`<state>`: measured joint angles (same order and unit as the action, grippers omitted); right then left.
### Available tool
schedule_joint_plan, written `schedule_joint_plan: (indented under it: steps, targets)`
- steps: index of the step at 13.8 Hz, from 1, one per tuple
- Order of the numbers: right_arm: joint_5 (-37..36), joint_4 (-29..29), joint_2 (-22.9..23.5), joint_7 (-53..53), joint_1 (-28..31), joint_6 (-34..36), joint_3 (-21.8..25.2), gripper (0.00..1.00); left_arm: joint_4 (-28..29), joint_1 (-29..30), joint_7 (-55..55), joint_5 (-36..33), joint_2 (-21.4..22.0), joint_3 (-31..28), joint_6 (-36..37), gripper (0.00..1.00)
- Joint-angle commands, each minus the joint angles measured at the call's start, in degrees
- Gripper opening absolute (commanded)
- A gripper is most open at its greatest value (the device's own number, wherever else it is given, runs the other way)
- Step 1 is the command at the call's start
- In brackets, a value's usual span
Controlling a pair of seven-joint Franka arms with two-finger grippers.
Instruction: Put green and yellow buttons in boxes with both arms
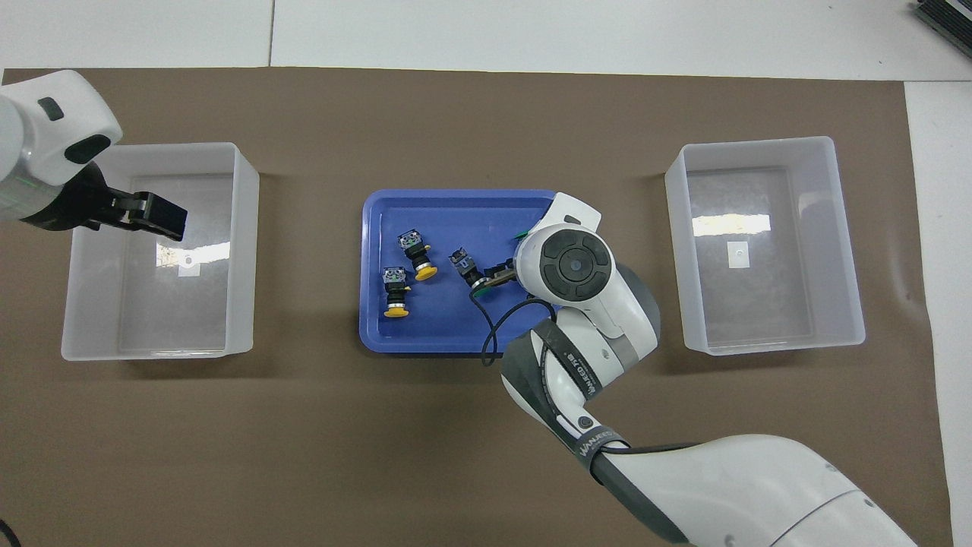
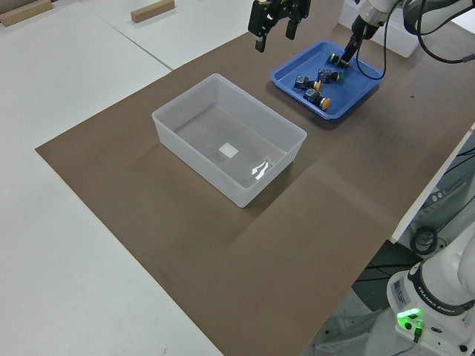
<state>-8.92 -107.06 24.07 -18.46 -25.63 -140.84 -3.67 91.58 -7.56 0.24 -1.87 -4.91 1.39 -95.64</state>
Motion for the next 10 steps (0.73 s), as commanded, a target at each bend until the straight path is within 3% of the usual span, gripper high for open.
schedule_joint_plan:
  steps: [1,3,5,9,10]
  targets:
    - [-1.01,-0.69,-0.08,0.54,0.23,-1.28,-0.02,1.00,6.06,-3.86,-9.43,-0.51,3.85,-0.34,-4.72,1.00]
    - [-1.01,-1.21,-0.17,0.45,0.32,-1.28,-0.02,0.95,8.16,-6.57,-12.71,-0.50,4.12,-0.43,-6.92,1.00]
    - [-1.01,-1.39,-0.17,0.45,0.32,-1.28,-0.02,0.76,9.13,-7.46,-17.09,-0.42,3.95,-0.34,-9.11,1.00]
    - [-1.01,-1.48,-0.17,0.18,0.32,-1.28,-0.02,0.61,12.83,-9.22,-21.86,0.37,3.42,-0.34,-16.41,1.00]
    - [-0.93,-1.48,-0.25,0.18,0.32,-1.28,-0.02,0.49,12.92,-9.31,-21.86,0.72,3.16,-0.34,-16.94,1.00]
